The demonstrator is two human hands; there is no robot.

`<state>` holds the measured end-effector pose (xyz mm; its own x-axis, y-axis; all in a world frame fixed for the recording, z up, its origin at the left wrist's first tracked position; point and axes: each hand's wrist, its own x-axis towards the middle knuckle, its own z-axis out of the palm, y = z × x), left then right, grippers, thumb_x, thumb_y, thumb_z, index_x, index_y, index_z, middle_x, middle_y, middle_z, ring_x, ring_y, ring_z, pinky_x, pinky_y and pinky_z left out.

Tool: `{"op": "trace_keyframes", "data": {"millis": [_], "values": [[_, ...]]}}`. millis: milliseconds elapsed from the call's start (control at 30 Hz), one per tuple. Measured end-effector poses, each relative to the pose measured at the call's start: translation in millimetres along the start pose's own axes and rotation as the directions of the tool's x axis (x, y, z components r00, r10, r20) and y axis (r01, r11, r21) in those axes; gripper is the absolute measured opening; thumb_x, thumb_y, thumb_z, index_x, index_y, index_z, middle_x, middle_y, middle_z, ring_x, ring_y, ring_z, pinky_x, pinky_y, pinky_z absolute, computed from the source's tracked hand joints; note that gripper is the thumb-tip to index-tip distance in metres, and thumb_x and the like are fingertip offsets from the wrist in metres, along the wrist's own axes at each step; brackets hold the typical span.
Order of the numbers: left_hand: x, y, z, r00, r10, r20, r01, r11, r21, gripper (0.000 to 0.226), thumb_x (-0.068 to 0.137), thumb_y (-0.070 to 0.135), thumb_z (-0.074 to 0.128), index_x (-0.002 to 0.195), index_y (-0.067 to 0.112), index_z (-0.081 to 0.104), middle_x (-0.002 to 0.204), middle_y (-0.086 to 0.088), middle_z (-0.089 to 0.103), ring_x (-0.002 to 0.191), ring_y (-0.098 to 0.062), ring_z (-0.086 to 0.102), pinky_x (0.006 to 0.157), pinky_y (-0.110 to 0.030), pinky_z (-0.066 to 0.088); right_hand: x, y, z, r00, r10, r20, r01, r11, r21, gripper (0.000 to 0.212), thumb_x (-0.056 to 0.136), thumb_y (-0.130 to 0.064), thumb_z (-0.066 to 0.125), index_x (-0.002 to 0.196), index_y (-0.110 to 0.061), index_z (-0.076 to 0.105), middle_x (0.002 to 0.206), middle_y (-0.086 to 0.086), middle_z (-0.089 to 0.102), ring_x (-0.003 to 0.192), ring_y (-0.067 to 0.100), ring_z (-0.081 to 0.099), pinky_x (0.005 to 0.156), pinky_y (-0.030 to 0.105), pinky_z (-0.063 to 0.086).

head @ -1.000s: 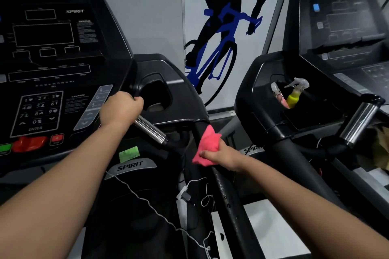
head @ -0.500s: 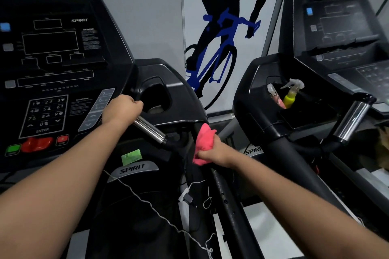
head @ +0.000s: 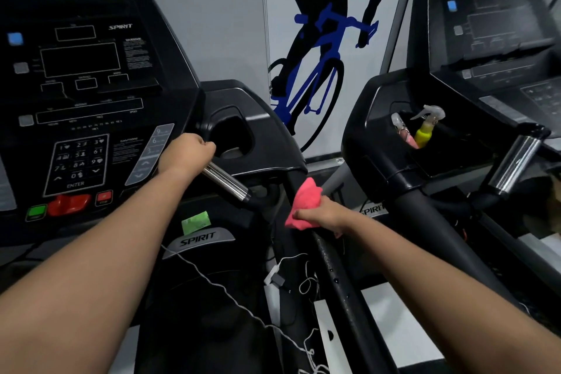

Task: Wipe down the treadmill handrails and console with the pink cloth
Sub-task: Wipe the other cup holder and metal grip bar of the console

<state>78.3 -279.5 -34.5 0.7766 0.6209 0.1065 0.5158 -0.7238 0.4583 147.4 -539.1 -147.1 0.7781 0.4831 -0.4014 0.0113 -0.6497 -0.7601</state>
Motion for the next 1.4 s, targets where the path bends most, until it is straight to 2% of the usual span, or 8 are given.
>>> {"op": "trace_keyframes", "data": {"millis": [200,367,433,500,833,1000,1233,1400], "values": [[-1.6,4.5,5.9,0.995,-0.014,-0.102,0.020,0.998,0.061,0.026,0.085,0.023,0.044,0.074,0.006,0.061,0.076,-0.012,0.059,0.072,-0.032,0.053,0.063,-0.030,0.039,8.1,-38.4,5.4,0.988,0.066,-0.137,-0.090,0.981,-0.174,0.043,0.075,-0.038,0.070,0.103,-0.005,0.068,0.105,0.012,0.064,0.096,0.023,0.064,0.082,0.028,0.052],[-1.9,8.9,9.6,0.985,-0.027,-0.171,0.039,0.997,0.065,0.027,0.084,0.022,0.043,0.074,0.006,0.061,0.068,-0.008,0.055,0.065,-0.029,0.050,0.059,-0.030,0.037,-2.0,-22.5,12.0,0.984,0.050,-0.173,-0.065,0.995,-0.081,0.056,0.053,-0.043,0.075,0.100,-0.017,0.057,0.097,0.002,0.069,0.093,0.021,0.067,0.083,0.034,0.054],[-1.3,8.9,11.7,0.984,-0.028,-0.175,0.039,0.997,0.061,0.025,0.083,0.021,0.044,0.071,0.005,0.060,0.067,-0.008,0.055,0.065,-0.029,0.051,0.059,-0.029,0.038,-10.1,-12.9,11.5,0.988,0.017,-0.156,-0.031,0.996,-0.088,0.053,0.061,-0.037,0.076,0.104,-0.025,0.048,0.101,0.002,0.064,0.093,0.017,0.064,0.079,0.027,0.051],[1.3,7.6,11.7,0.984,-0.018,-0.178,0.029,0.998,0.058,0.026,0.082,0.022,0.044,0.071,0.005,0.061,0.069,-0.010,0.058,0.066,-0.030,0.054,0.058,-0.029,0.039,-9.8,-12.8,7.6,0.996,0.000,-0.094,-0.009,0.996,-0.089,0.035,0.072,-0.027,0.074,0.102,-0.016,0.059,0.100,0.004,0.064,0.082,0.010,0.062,0.072,0.019,0.051],[7.8,4.8,10.9,0.987,0.002,-0.162,0.007,0.998,0.058,0.023,0.078,0.022,0.047,0.065,0.007,0.057,0.067,-0.010,0.059,0.065,-0.032,0.056,0.055,-0.027,0.038,12.6,-23.1,8.7,0.991,-0.003,-0.131,0.005,1.000,0.017,0.023,0.076,-0.018,0.070,0.095,-0.005,0.068,0.074,-0.001,0.069,0.064,0.005,0.065,0.059,0.013,0.049],[7.9,4.2,13.0,0.985,0.010,-0.172,-0.001,0.998,0.055,0.024,0.079,0.023,0.046,0.063,0.007,0.056,0.065,-0.010,0.058,0.063,-0.030,0.055,0.054,-0.027,0.037,17.7,-19.8,3.3,0.996,0.022,-0.091,-0.025,0.999,-0.028,0.062,0.061,-0.048,0.074,0.111,-0.012,0.065,0.102,0.002,0.066,0.087,0.012,0.063,0.071,0.021,0.046],[7.9,4.3,12.5,0.981,0.005,-0.196,0.010,0.997,0.077,0.027,0.082,0.024,0.046,0.063,0.007,0.056,0.060,-0.006,0.054,0.055,-0.024,0.048,0.052,-0.026,0.034,23.7,-20.8,8.7,0.986,0.012,-0.165,-0.006,0.999,0.035,0.035,0.075,-0.032,0.074,0.101,-0.009,0.069,0.094,0.006,0.069,0.083,0.015,0.064,0.074,0.023,0.049],[7.1,3.4,12.8,0.981,0.013,-0.194,0.001,0.997,0.073,0.031,0.084,0.025,0.045,0.060,0.008,0.054,0.060,-0.007,0.054,0.053,-0.024,0.048,0.049,-0.025,0.032,13.4,-8.3,7.2,0.998,0.005,-0.062,0.001,0.996,0.087,0.043,0.064,-0.023,0.077,0.103,-0.006,0.066,0.089,0.005,0.070,0.075,0.011,0.067,0.070,0.024,0.057]]}}
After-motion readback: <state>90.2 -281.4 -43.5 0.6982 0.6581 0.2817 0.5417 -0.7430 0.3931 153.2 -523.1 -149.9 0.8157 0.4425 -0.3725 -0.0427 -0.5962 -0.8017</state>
